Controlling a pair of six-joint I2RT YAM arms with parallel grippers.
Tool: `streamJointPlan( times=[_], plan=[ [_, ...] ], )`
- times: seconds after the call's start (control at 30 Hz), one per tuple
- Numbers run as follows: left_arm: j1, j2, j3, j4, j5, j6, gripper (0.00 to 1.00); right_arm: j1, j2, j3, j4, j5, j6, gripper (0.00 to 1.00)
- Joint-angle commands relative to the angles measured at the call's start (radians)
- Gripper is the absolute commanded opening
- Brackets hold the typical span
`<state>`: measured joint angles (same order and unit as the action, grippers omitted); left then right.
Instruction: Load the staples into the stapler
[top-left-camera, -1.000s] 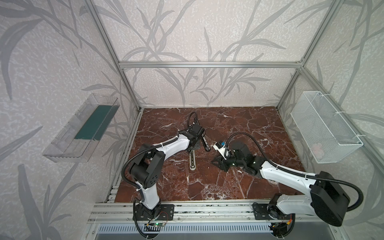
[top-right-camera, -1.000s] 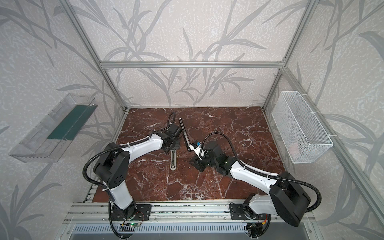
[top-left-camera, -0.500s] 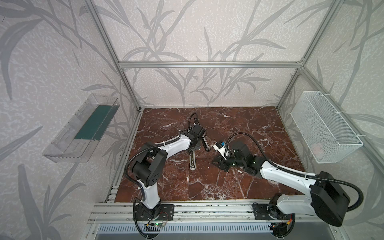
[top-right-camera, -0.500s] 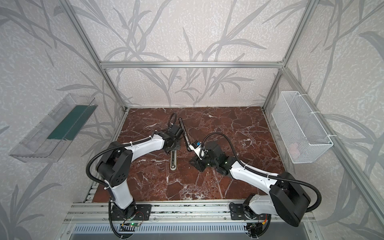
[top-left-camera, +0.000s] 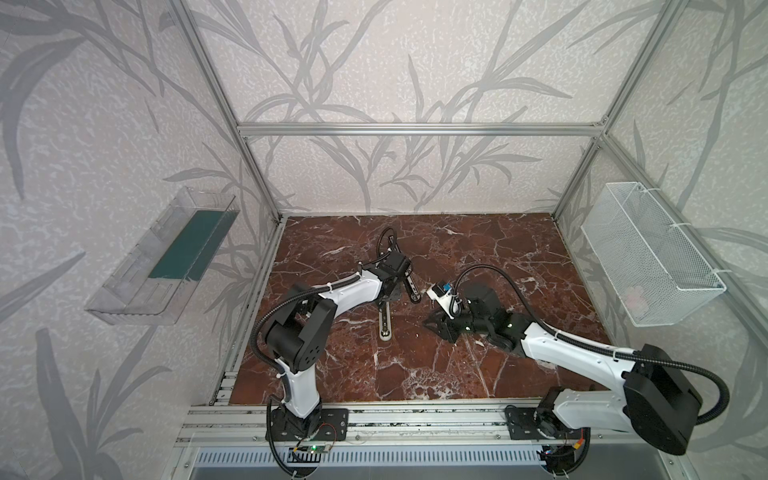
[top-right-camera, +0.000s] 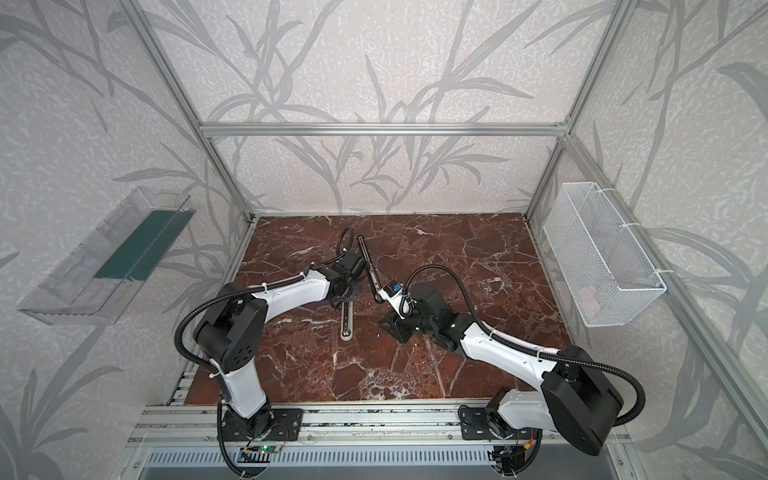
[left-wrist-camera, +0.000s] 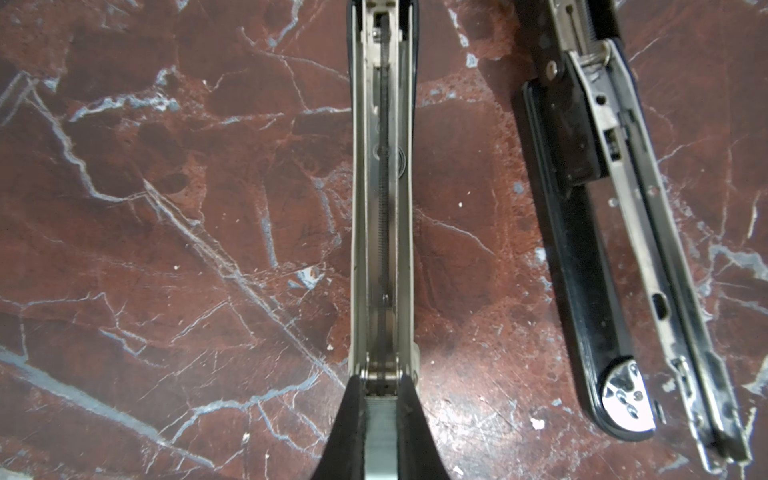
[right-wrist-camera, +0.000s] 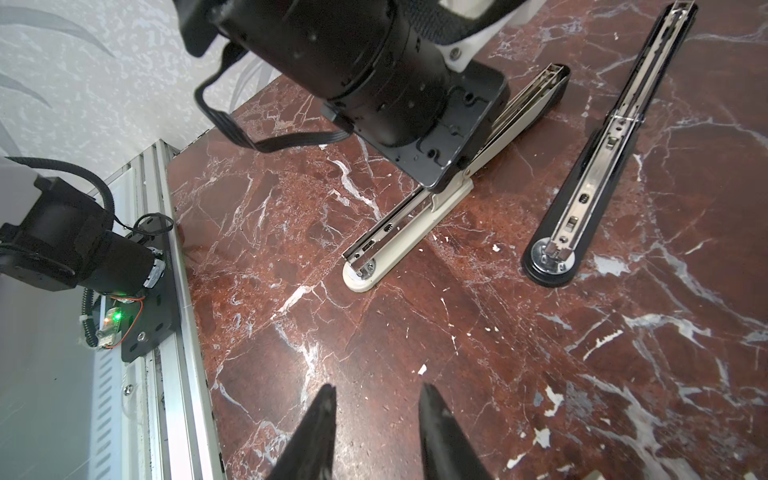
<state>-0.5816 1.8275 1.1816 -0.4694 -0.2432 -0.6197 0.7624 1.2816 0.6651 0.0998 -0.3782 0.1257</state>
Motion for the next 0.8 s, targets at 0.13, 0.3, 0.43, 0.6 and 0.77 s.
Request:
streamJointPlan(
  times=[0.13, 0.3, 0.43, 0.6, 0.77],
  plan=[
    [-0.012, -0.047, -0.048, -0.009, -0.006, -0.006, 0.10, 0.007, -0.014, 0.014, -0.012, 0.009, -0.012, 0.35],
    [-0.015, -0.075, -0.051, -0.019, -0.003, -0.006, 0.18, 0.008, -0.011, 0.016, -0.012, 0.007, -0.013, 0.35],
    [-0.015, -0.094, -0.047, -0.027, -0.005, -0.002, 0.23, 0.008, -0.010, 0.019, -0.015, 0.009, -0.015, 0.35],
    [-0.012, -0.093, -0.008, -0.082, -0.062, -0.023, 0.25, 0.008, -0.012, 0.020, -0.019, 0.008, -0.017, 0.35],
    [0.003, -0.061, 0.049, -0.110, -0.056, 0.007, 0.27, 0.008, -0.014, 0.021, -0.021, 0.007, -0.018, 0.35]
  ],
)
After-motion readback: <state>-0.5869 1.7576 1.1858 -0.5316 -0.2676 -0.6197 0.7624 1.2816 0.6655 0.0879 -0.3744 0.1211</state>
